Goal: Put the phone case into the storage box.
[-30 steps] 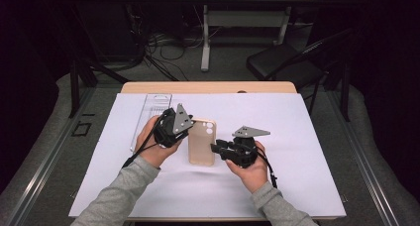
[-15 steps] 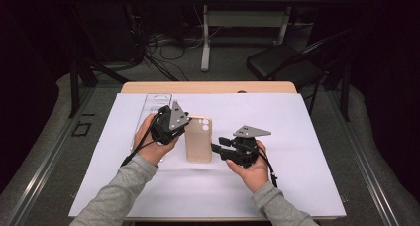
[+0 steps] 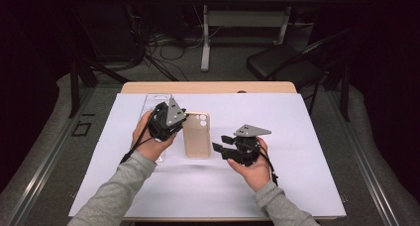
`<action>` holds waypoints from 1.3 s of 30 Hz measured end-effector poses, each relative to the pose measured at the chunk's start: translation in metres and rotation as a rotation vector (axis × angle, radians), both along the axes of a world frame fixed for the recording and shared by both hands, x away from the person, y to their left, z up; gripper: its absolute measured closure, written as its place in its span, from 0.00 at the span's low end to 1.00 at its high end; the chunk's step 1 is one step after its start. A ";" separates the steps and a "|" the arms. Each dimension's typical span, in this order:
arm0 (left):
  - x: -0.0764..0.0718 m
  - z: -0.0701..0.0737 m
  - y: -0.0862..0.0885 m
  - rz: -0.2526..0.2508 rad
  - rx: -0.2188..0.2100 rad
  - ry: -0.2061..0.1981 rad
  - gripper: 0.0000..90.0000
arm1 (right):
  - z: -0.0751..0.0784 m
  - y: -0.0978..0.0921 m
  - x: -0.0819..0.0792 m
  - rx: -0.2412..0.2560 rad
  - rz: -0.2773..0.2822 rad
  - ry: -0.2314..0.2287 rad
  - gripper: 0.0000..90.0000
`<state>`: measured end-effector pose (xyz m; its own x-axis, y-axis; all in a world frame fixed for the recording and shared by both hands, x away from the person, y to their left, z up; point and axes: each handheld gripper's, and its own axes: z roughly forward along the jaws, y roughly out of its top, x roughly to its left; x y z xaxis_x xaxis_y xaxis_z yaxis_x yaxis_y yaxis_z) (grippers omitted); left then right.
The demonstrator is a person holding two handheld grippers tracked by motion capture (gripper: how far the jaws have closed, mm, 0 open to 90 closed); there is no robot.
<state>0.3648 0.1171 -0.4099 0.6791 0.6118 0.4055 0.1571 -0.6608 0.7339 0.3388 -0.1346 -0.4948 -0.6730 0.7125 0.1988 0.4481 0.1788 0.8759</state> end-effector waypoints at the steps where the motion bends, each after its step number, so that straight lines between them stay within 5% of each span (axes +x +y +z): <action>1: 0.001 0.001 0.001 0.000 -0.002 0.004 0.89 | 0.000 0.000 0.000 0.000 -0.001 0.001 0.59; 39: 0.021 0.019 0.022 0.051 -0.032 0.005 0.89 | -0.004 -0.002 0.006 -0.057 0.004 0.002 0.53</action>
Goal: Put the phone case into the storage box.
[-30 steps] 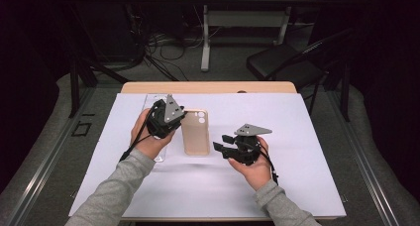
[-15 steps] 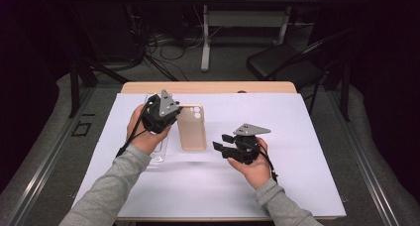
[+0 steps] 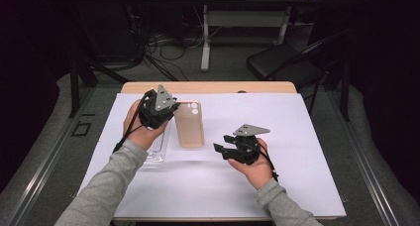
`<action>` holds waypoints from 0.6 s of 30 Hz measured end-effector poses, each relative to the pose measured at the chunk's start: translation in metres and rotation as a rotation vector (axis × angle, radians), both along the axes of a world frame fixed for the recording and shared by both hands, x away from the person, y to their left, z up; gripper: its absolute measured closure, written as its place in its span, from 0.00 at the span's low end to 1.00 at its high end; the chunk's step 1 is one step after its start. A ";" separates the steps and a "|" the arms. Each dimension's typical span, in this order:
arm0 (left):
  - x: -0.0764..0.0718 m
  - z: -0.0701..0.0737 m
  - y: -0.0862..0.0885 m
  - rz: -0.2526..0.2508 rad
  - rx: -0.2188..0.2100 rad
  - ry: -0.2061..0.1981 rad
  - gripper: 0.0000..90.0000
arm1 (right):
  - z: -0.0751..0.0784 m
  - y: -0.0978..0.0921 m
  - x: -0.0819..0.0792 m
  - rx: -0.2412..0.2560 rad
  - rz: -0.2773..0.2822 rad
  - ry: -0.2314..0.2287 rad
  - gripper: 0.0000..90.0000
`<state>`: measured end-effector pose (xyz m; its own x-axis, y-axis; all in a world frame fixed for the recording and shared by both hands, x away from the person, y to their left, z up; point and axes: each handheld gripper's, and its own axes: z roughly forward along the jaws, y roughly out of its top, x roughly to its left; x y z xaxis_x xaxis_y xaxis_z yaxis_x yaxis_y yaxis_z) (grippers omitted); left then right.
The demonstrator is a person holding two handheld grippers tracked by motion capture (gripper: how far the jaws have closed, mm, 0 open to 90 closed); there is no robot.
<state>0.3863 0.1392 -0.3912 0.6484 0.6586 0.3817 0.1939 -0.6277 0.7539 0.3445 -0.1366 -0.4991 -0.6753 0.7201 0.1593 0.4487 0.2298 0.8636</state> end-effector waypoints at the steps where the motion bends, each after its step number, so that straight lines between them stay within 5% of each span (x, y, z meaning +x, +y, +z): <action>1: 0.001 0.001 0.001 0.001 0.000 0.003 0.89 | 0.000 0.000 0.000 -0.004 -0.002 0.000 0.53; 18: 0.014 0.015 0.007 0.006 -0.019 0.002 0.89 | 0.002 -0.009 -0.004 -0.034 -0.012 -0.040 0.51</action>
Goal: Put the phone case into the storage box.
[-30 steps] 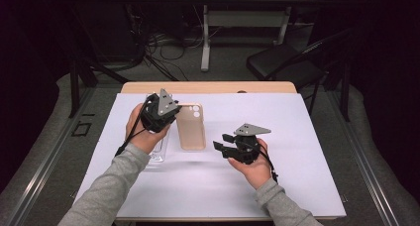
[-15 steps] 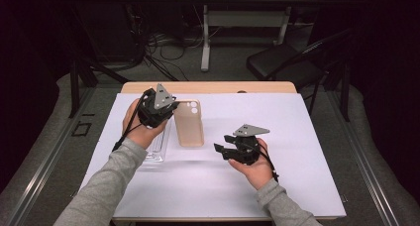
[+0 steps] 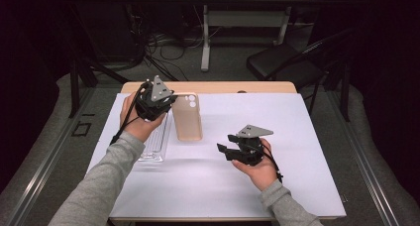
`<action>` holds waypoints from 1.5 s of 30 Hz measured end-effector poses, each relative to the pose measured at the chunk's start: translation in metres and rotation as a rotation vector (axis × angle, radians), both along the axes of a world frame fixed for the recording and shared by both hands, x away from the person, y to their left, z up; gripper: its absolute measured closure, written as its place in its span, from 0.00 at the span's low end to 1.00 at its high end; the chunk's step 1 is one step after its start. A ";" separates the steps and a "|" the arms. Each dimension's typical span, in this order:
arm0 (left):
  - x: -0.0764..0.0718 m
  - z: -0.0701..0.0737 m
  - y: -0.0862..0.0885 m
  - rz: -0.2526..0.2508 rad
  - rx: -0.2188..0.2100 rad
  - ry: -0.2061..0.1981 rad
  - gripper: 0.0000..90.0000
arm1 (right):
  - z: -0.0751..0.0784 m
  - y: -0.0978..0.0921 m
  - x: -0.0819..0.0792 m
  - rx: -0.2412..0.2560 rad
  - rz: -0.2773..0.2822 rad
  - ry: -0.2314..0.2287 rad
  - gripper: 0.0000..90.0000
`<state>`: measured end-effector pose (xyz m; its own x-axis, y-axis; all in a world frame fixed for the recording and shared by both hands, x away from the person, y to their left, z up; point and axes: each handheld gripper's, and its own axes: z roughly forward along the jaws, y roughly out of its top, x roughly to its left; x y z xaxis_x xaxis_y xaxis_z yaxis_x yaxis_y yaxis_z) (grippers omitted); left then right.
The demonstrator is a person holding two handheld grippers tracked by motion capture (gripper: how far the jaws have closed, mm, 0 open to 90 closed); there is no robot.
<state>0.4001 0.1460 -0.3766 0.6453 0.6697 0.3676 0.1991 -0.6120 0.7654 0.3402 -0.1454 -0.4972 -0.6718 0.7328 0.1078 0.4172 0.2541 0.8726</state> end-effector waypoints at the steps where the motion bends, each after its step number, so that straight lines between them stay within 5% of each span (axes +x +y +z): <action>1: 0.001 0.000 0.001 0.003 -0.003 0.004 0.89 | 0.000 -0.001 0.000 0.002 0.001 -0.001 0.51; 22: 0.027 0.006 0.009 0.046 -0.019 0.011 0.89 | -0.002 -0.012 0.001 -0.003 -0.047 -0.005 0.43; 40: 0.042 0.012 0.010 0.074 0.015 0.021 0.88 | -0.001 -0.018 0.000 -0.008 -0.067 -0.015 0.42; 45: 0.048 0.010 0.013 0.080 -0.009 0.013 0.88 | -0.002 -0.019 0.001 -0.009 -0.074 -0.017 0.42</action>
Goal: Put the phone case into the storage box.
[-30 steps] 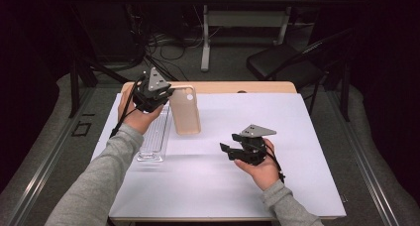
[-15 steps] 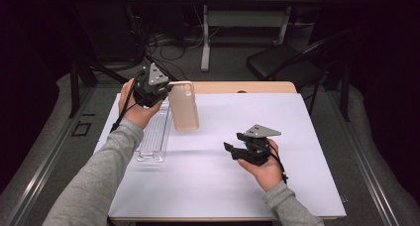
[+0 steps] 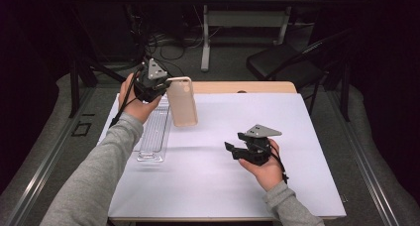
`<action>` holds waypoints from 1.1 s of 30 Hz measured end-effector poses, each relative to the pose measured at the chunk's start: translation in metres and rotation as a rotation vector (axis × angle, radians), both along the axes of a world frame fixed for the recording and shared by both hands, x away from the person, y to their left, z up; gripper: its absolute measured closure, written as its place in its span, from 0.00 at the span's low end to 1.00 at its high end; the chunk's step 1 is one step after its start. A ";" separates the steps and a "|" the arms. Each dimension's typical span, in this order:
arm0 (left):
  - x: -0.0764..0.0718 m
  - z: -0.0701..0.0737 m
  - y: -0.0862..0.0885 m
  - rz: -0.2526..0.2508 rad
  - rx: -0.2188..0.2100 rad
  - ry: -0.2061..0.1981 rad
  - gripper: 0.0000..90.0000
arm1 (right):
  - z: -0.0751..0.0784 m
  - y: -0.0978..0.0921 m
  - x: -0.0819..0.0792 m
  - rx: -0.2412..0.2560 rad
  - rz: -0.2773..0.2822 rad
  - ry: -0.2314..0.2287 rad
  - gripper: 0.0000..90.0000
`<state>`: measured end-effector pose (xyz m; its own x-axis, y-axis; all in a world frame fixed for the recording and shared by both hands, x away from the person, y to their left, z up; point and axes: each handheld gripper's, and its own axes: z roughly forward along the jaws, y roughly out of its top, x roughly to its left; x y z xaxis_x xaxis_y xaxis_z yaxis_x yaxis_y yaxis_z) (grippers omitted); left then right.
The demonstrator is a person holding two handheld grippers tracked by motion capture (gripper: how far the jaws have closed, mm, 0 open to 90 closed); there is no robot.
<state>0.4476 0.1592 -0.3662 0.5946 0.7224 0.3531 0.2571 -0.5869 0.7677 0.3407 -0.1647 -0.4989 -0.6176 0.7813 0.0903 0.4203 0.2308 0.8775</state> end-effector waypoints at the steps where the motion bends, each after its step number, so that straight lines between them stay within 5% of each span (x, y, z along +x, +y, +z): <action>1: 0.001 0.000 0.001 0.000 0.000 -0.006 0.88 | 0.000 0.000 0.000 0.000 -0.001 0.000 0.42; 13: 0.008 0.000 0.014 0.007 0.018 -0.076 0.88 | -0.001 -0.004 0.000 -0.011 -0.013 -0.001 0.40; 33: 0.018 -0.001 0.040 0.056 0.051 -0.163 0.88 | -0.006 -0.009 -0.004 -0.022 -0.080 0.006 0.17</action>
